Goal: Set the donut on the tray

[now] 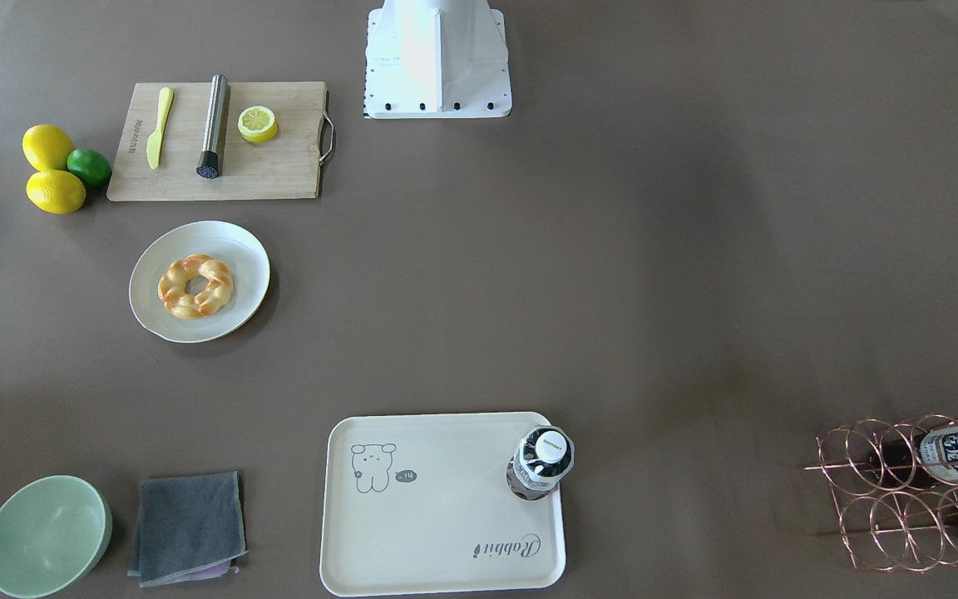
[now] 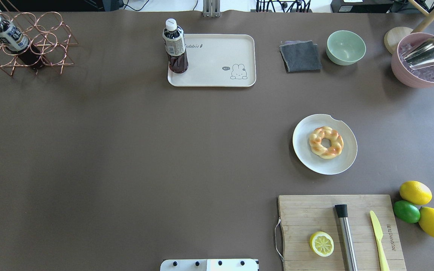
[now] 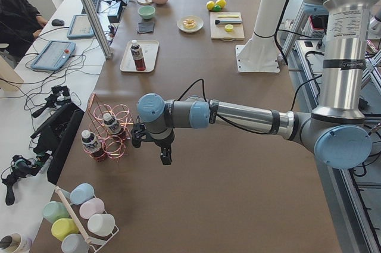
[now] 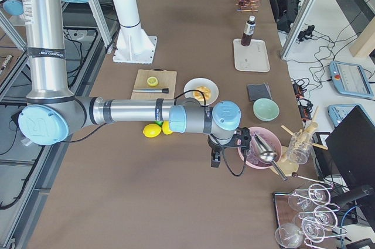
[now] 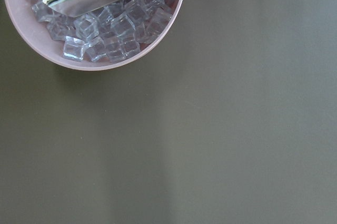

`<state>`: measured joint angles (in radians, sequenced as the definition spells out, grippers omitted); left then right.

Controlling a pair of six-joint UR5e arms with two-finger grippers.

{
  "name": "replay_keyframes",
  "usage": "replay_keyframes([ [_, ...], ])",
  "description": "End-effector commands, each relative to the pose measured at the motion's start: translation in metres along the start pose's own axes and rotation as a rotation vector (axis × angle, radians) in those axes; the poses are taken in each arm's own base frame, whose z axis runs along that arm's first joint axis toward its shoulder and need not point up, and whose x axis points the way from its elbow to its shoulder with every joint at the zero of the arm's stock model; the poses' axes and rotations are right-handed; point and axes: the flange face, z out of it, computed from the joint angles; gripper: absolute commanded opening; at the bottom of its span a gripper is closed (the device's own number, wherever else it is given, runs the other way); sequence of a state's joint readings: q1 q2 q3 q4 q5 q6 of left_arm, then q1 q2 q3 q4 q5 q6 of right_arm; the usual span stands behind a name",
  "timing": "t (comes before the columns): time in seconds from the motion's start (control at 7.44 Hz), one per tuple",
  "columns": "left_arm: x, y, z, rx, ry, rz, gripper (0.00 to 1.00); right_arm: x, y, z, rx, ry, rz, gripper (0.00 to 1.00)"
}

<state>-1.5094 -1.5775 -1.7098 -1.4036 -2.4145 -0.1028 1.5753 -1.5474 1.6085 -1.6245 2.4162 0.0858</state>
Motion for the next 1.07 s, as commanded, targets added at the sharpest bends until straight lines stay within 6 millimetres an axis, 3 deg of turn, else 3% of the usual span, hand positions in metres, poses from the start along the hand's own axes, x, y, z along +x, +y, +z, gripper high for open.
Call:
replay_keyframes([
  [0.0, -0.002, 0.001, 0.002, -0.004, 0.0, -0.005, 0.98, -0.002, -0.001, 0.0, 0.002, 0.009, -0.002, 1.0],
  [0.67, -0.013, 0.008, 0.002, -0.004, 0.002, -0.022, 0.98, -0.001, 0.001, 0.001, 0.0, 0.008, -0.002, 1.0],
  [0.94, -0.03, 0.017, -0.005, 0.01, 0.012, -0.058, 0.98, 0.0, 0.002, 0.001, -0.001, 0.006, -0.001, 1.0],
])
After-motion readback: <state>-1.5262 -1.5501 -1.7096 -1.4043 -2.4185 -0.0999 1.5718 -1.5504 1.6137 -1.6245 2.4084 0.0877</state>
